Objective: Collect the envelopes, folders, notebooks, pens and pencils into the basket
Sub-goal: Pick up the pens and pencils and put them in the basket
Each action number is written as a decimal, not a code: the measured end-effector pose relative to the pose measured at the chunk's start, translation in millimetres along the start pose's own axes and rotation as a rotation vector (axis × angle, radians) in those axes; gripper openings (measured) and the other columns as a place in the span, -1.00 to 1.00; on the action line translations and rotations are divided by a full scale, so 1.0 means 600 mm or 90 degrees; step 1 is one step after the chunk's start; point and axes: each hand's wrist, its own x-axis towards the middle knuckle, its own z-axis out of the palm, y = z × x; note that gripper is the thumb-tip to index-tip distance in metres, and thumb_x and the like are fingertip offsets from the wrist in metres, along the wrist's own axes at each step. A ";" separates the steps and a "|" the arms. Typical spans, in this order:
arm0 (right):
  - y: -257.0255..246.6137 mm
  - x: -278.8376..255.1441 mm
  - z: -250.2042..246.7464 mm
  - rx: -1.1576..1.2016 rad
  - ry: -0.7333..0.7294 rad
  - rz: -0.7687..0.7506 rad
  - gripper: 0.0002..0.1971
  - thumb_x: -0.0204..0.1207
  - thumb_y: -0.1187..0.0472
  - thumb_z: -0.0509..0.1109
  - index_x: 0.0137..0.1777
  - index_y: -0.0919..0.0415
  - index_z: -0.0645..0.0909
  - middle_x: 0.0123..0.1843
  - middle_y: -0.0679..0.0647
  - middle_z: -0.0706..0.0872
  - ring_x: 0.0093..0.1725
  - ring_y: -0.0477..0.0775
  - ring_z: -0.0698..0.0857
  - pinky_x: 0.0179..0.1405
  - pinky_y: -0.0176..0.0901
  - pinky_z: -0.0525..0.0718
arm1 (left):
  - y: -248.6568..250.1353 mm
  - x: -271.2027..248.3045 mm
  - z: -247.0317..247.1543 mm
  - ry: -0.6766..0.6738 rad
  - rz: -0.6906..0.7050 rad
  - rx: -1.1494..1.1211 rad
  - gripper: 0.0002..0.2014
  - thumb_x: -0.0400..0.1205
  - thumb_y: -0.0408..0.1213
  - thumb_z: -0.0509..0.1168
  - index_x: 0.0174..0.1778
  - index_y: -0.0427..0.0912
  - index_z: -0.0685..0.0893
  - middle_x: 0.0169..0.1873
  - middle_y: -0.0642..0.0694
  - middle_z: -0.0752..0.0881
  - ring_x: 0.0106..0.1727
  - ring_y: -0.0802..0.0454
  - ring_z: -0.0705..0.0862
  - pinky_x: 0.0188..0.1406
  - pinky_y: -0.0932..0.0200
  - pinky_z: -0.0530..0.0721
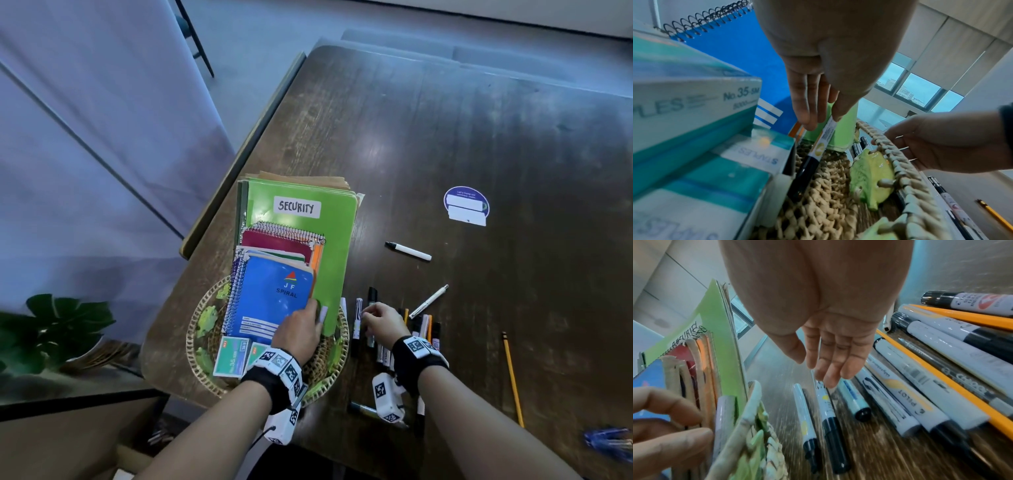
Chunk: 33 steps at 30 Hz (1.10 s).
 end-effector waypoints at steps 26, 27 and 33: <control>-0.061 0.291 -0.189 -0.475 0.207 0.003 -0.63 0.56 0.19 0.38 0.36 0.10 0.53 0.36 0.22 0.52 0.37 0.33 0.51 0.36 0.21 0.44 | 0.050 0.044 0.017 -0.015 0.029 -0.194 -0.81 0.72 0.04 0.23 -0.02 0.03 0.62 -0.20 0.10 0.70 -0.14 0.14 0.65 -0.09 -0.02 0.68; -0.056 0.287 -0.185 -0.461 0.207 0.003 -0.67 0.57 0.19 0.36 0.33 0.11 0.54 0.34 0.23 0.54 0.35 0.33 0.52 0.34 0.20 0.46 | 0.055 0.049 0.020 -0.017 0.029 -0.200 -0.81 0.72 0.04 0.24 -0.02 0.02 0.62 -0.20 0.10 0.70 -0.14 0.15 0.66 -0.07 -0.02 0.68; -0.032 0.242 -0.159 -0.377 0.160 0.011 -0.78 0.62 0.16 0.31 0.22 0.14 0.53 0.25 0.22 0.58 0.27 0.32 0.58 0.24 0.14 0.51 | 0.083 0.069 0.028 -0.021 0.029 -0.222 -0.85 0.71 0.03 0.26 -0.03 0.06 0.62 -0.21 0.17 0.69 -0.13 0.20 0.67 -0.06 0.03 0.68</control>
